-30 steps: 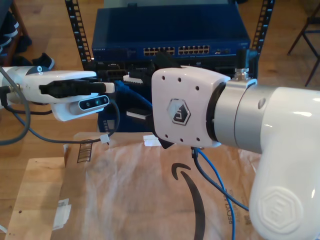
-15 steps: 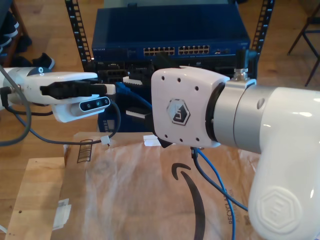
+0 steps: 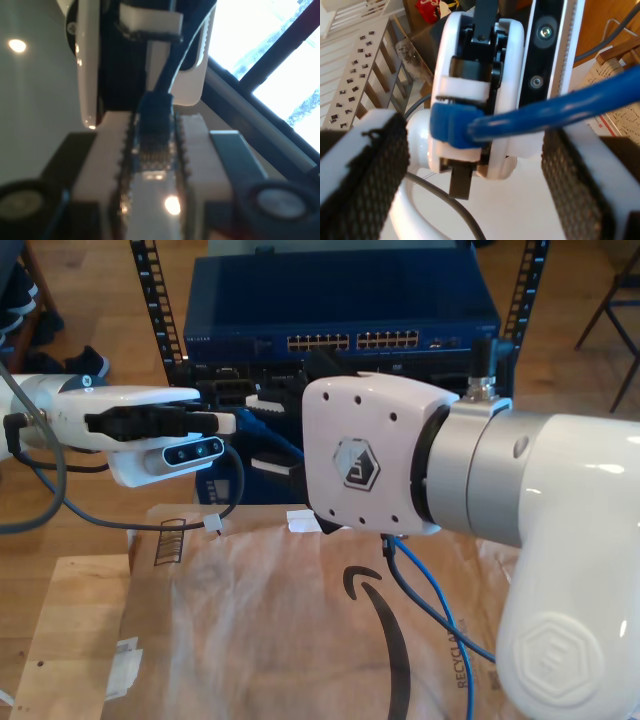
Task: Grab the cable and plug it in
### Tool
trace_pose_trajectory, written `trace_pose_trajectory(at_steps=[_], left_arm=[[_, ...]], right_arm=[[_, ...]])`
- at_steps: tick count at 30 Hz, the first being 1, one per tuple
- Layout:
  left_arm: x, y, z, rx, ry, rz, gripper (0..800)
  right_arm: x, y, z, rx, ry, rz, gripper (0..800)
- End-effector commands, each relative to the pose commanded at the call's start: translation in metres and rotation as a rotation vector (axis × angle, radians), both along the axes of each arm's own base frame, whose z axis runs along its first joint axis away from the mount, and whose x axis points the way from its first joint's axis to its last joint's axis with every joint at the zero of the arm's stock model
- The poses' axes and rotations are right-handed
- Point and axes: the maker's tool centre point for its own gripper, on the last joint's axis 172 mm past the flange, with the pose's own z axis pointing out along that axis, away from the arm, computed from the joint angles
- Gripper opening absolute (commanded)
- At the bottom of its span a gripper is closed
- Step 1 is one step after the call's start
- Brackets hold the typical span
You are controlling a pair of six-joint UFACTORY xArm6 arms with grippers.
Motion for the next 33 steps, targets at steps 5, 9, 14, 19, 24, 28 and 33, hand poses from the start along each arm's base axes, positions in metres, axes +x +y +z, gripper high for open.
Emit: trace_pose_trajectory(at_steps=[5,9,14,19,24,28,33], left_arm=[[-0.001,0.0001,-0.0012,0.006,0.0,-0.004,56],[-0.001,0.0001,-0.0012,0.006,0.0,-0.004,56],[-0.0024,0.0001,-0.0023,0.013,0.001,-0.009,56],[-0.0023,-0.0008,-0.0053,0.024,0.002,-0.009,56],[-0.0027,-0.0024,-0.005,0.023,0.001,-0.013,56],[-0.0028,-0.0024,-0.0043,0.024,-0.002,-0.013,56],[-0.0035,-0.0027,-0.002,0.027,-0.011,-0.013,56]], right_arm=[[-0.0001,0.0007,-0.0022,-0.005,0.003,0.002,389],[0.0002,0.0005,-0.0019,-0.003,0.003,0.001,372],[0.0004,0.0003,-0.0015,-0.001,0.003,-0.001,351],[0.0009,0.0006,-0.0027,-0.003,0.004,-0.001,333],[0.0009,0.0006,-0.0027,-0.003,0.004,-0.001,324],[0.0011,0.0004,-0.0023,-0.001,0.004,-0.003,300],[0.0018,0.0012,-0.0053,-0.006,0.008,-0.003,265]])
